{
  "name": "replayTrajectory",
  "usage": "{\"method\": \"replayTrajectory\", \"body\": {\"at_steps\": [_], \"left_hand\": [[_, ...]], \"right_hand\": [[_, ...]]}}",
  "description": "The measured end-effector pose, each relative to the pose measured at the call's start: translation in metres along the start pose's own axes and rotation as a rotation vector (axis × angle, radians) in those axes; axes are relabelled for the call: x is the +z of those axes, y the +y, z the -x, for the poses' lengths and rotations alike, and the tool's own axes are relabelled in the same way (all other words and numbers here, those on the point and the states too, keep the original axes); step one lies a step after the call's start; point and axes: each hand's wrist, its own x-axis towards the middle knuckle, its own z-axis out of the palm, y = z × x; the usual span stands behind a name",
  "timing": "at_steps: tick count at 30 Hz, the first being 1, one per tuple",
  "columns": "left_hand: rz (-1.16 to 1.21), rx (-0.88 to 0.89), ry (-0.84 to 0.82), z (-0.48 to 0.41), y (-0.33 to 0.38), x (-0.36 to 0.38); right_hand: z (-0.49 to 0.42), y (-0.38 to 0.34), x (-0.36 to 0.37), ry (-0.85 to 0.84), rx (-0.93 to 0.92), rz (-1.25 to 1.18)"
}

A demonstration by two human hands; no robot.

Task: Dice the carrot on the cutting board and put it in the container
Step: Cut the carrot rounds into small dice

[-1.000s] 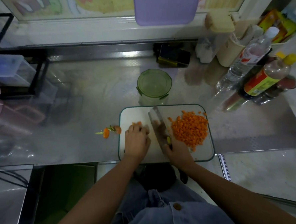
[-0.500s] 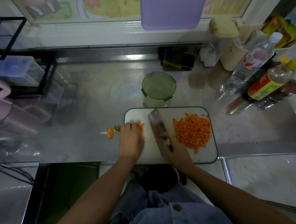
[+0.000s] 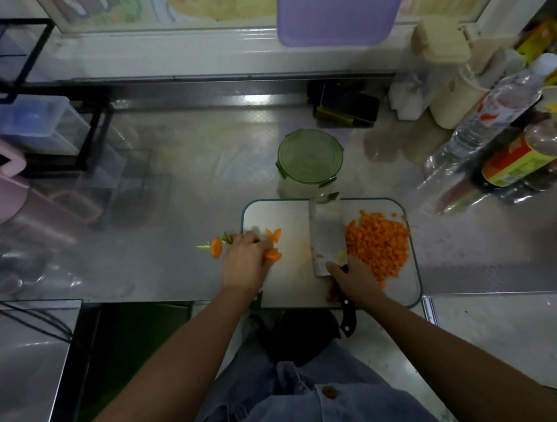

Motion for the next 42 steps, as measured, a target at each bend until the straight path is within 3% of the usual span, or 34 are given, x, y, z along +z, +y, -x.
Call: {"method": "replayTrajectory", "body": {"at_steps": [4, 13, 17, 22, 33, 42], "left_hand": [[-0.112, 0.060, 0.001, -0.003, -0.003, 0.000], [0.100, 0.086, 0.013, -0.006, 0.005, -0.003], [0.244, 0.105, -0.101, -0.009, 0.027, -0.005], [0.391, -0.033, -0.214, -0.014, 0.051, 0.009], [0.227, 0.008, -0.071, -0.020, 0.047, 0.017], [0.165, 0.090, -0.101, -0.022, 0.051, 0.022]], "right_hand": [[0.000, -0.001, 0.001, 0.012, 0.011, 0.027], [0.005, -0.007, -0.001, -0.004, 0.015, -0.036], [0.008, -0.001, -0.005, 0.059, -0.010, 0.011], [0.015, 0.006, -0.019, 0.132, -0.074, 0.030], [0.020, 0.007, -0.021, 0.177, -0.080, 0.060], [0.022, 0.012, -0.023, 0.170, -0.075, 0.020]]}}
